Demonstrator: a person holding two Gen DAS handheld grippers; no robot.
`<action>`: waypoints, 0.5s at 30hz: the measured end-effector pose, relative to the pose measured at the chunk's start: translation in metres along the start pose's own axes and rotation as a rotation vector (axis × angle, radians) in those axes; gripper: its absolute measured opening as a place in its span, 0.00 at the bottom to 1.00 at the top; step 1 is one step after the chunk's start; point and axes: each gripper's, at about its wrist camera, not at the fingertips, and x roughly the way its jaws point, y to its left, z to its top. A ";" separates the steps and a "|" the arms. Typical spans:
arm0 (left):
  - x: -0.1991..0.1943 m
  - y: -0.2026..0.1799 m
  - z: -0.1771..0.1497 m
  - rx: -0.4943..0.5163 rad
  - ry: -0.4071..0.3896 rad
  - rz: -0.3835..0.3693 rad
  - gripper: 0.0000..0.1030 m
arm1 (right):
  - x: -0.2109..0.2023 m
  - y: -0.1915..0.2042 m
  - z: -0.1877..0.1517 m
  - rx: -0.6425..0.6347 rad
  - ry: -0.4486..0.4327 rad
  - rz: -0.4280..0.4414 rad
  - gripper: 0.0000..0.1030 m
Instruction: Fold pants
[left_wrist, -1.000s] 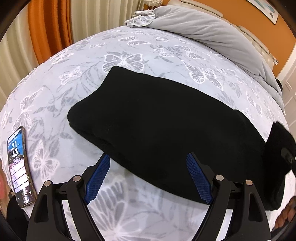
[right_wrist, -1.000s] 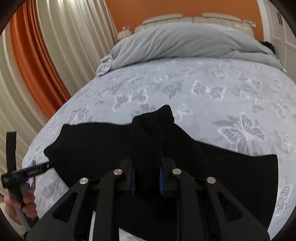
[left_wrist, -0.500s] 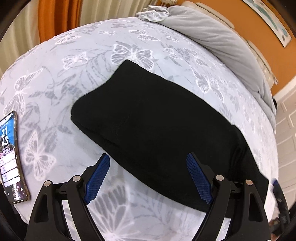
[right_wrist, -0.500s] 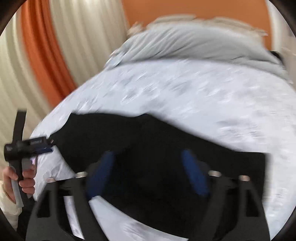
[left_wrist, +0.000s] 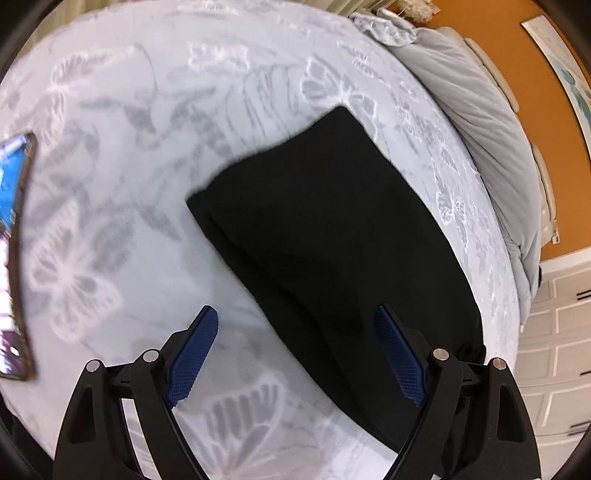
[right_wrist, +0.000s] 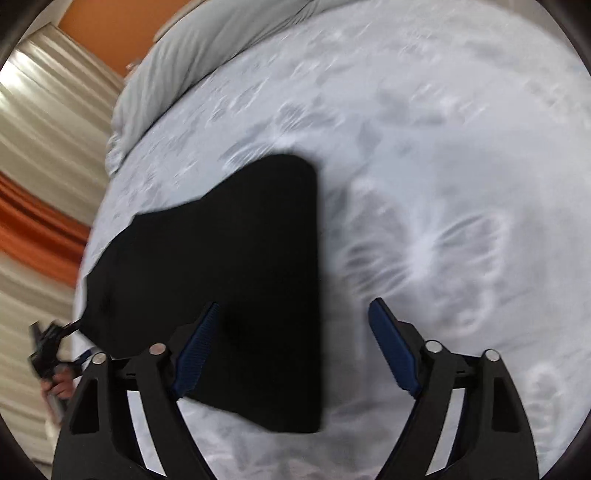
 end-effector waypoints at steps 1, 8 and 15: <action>0.001 -0.001 -0.001 -0.005 -0.001 0.000 0.81 | 0.006 0.006 -0.004 -0.004 0.011 0.034 0.76; 0.002 -0.013 -0.001 0.023 -0.024 0.008 0.83 | 0.001 0.060 -0.009 -0.161 -0.086 -0.021 0.21; 0.010 0.005 0.006 -0.039 -0.058 -0.055 0.89 | 0.005 0.046 -0.010 -0.152 -0.054 -0.100 0.22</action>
